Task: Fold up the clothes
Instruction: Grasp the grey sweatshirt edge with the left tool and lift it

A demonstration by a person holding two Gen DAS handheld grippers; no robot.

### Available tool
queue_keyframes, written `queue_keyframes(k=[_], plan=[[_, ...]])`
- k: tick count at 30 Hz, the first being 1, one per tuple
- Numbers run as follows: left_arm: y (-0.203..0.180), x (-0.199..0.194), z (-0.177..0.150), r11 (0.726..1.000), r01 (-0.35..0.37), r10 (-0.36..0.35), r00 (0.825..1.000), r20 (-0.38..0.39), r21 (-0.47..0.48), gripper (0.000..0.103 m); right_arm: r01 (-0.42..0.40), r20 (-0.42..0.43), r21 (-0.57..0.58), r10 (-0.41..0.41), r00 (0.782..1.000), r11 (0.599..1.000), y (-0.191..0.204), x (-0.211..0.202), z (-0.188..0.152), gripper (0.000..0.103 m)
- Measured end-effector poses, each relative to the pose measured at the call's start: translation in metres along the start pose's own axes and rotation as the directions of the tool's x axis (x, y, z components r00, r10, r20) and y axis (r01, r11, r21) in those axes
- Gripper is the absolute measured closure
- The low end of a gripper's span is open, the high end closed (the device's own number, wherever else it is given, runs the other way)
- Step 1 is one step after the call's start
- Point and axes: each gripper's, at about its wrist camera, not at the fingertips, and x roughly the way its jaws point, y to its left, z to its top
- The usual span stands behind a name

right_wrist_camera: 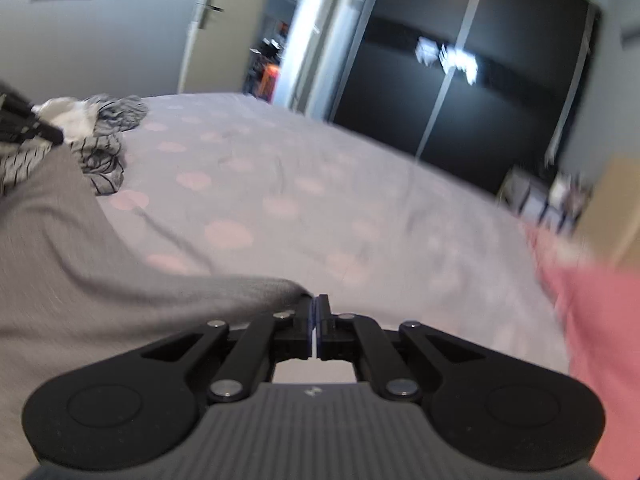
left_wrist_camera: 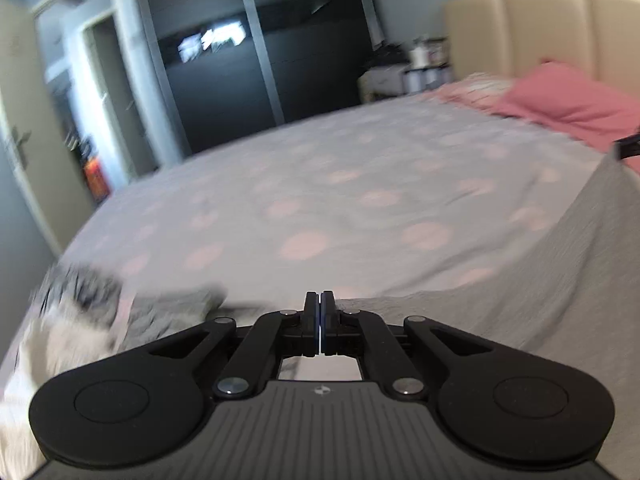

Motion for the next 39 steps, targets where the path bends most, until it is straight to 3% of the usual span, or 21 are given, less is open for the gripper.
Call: queue_keyframes(k=[2,3,4,5,6,10,13,14,15,17,20,24,27,28,30,36,37,39], plan=[[0.01,0.012,-0.008,0.999,-0.022,0.02,0.998,-0.057,-0.032,0.103,-0.022,-0.071,-0.016,0.02,0.997,1.0,-0.003,0.013,-0.003,0.099],[0.012,0.018,-0.013,0.998,-0.043,0.04,0.995,-0.087,-0.035,0.103,-0.022,-0.102,-0.005,0.022,0.995,1.0,-0.004,0.019,-0.006,0.085],[0.013,0.025,-0.018,0.996,-0.089,0.085,0.989,-0.118,-0.027,0.103,0.012,-0.114,0.005,-0.011,0.993,1.0,-0.004,0.022,-0.009,0.057],[0.016,0.03,-0.023,0.992,-0.126,0.12,0.983,-0.142,-0.034,0.103,0.057,-0.12,0.013,-0.055,0.991,0.998,-0.003,0.025,-0.012,0.046],[0.02,0.035,-0.027,0.988,-0.14,0.129,0.978,-0.165,-0.058,0.103,0.072,-0.13,0.026,-0.068,0.989,0.997,-0.004,0.027,-0.015,0.045],[0.03,0.036,-0.038,0.986,-0.108,0.081,0.977,-0.196,-0.129,0.103,0.068,-0.172,0.072,-0.054,0.984,0.995,-0.002,0.033,-0.029,0.045],[0.028,0.031,-0.042,0.98,-0.007,-0.033,0.979,-0.199,-0.197,0.099,0.114,-0.194,0.138,-0.086,0.977,0.984,-0.005,0.035,-0.037,0.045],[0.025,0.032,-0.042,0.972,0.031,-0.081,0.976,-0.204,-0.235,0.091,0.117,-0.201,0.179,-0.08,0.976,0.977,-0.008,0.035,-0.039,0.045],[0.023,0.034,-0.042,0.958,0.065,-0.128,0.968,-0.214,-0.278,0.086,0.112,-0.21,0.211,-0.067,0.975,0.971,-0.011,0.037,-0.041,0.045],[0.016,0.042,-0.042,0.925,0.121,-0.216,0.948,-0.236,-0.359,0.066,0.074,-0.236,0.256,-0.012,0.972,0.964,-0.01,0.042,-0.044,0.045],[0.003,0.064,-0.043,0.885,0.132,-0.288,0.909,-0.301,-0.446,0.064,0.026,-0.278,0.349,0.077,0.958,0.937,-0.011,0.048,-0.047,0.045],[-0.005,0.077,-0.043,0.868,0.106,-0.271,0.92,-0.284,-0.485,0.064,0.074,-0.327,0.509,0.113,0.938,0.858,-0.024,0.049,-0.056,0.045],[-0.008,0.079,-0.042,0.88,0.107,-0.26,0.924,-0.281,-0.464,0.08,0.095,-0.308,0.654,0.149,0.94,0.75,-0.044,0.046,-0.071,0.046],[-0.008,0.08,-0.042,0.883,0.108,-0.259,0.924,-0.281,-0.457,0.086,0.095,-0.297,0.695,0.165,0.941,0.713,-0.048,0.046,-0.076,0.056],[-0.008,0.08,-0.041,0.887,0.11,-0.256,0.926,-0.278,-0.449,0.092,0.085,-0.28,0.746,0.195,0.94,0.66,-0.051,0.051,-0.085,0.066],[-0.016,0.08,-0.036,0.905,0.104,-0.232,0.933,-0.274,-0.411,0.098,0.012,-0.196,0.795,0.238,0.951,0.606,-0.046,0.071,-0.094,0.072],[-0.018,0.08,-0.034,0.909,0.102,-0.228,0.934,-0.275,-0.405,0.099,0.02,-0.204,0.789,0.231,0.951,0.615,-0.045,0.075,-0.093,0.085],[-0.017,0.078,-0.031,0.908,0.102,-0.225,0.937,-0.268,-0.405,0.099,0.037,-0.22,0.774,0.213,0.952,0.632,-0.043,0.079,-0.093,0.098]])
